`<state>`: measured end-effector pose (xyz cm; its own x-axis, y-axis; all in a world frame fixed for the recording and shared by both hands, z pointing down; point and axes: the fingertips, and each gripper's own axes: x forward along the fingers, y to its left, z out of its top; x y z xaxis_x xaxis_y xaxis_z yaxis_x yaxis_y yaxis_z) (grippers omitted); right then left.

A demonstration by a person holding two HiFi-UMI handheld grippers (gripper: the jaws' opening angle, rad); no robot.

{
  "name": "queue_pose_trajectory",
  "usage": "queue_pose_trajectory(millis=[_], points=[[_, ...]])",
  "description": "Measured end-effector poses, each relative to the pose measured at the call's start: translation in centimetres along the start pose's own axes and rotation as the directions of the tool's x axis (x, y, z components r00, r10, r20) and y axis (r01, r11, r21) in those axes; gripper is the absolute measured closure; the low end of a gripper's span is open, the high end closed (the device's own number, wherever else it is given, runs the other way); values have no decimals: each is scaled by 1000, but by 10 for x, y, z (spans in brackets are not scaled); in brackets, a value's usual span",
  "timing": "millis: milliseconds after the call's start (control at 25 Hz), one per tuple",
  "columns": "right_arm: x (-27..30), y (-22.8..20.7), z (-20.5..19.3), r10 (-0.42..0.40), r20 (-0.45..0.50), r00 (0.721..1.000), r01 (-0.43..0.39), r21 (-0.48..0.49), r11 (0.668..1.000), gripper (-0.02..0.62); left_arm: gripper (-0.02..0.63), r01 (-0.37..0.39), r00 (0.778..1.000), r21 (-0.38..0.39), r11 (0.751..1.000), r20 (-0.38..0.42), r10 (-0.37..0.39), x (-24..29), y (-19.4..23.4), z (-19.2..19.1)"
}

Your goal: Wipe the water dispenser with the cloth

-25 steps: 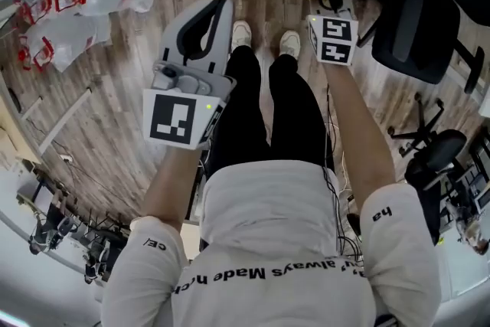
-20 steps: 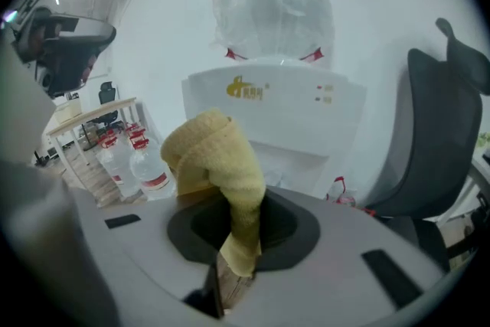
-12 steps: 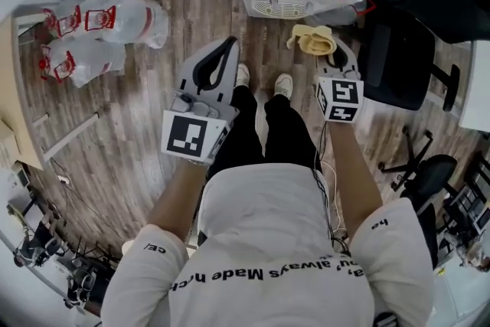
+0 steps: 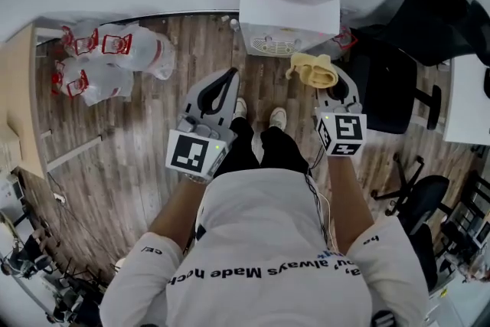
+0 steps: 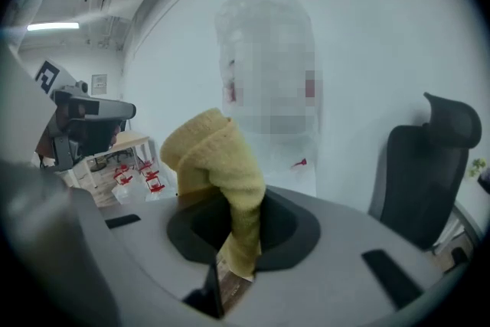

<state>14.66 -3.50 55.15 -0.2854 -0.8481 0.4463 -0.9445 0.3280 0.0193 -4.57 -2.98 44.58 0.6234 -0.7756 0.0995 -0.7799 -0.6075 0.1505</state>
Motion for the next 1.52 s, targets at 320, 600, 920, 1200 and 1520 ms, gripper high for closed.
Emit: queue_pose_trajectory(millis=[320, 600, 920, 1200, 1520], points=[[-35, 5, 56, 12, 76, 997, -9, -29, 1000, 531, 588, 10, 999, 18, 1000, 31, -10, -14, -15, 36], [-68, 14, 91, 36, 134, 990, -30, -42, 999, 531, 588, 17, 999, 41, 999, 45, -19, -24, -27, 60], [-108, 25, 129, 58, 192, 980, -46, -62, 997, 531, 588, 41, 995, 44, 998, 90, -44, -41, -44, 91], [-132, 32, 159, 92, 243, 966, -71, -95, 993, 531, 588, 85, 993, 97, 992, 78, -93, -48, -61, 114], [-156, 43, 189, 120, 266, 957, -95, -107, 990, 531, 588, 75, 991, 61, 995, 105, -81, -56, -63, 142]])
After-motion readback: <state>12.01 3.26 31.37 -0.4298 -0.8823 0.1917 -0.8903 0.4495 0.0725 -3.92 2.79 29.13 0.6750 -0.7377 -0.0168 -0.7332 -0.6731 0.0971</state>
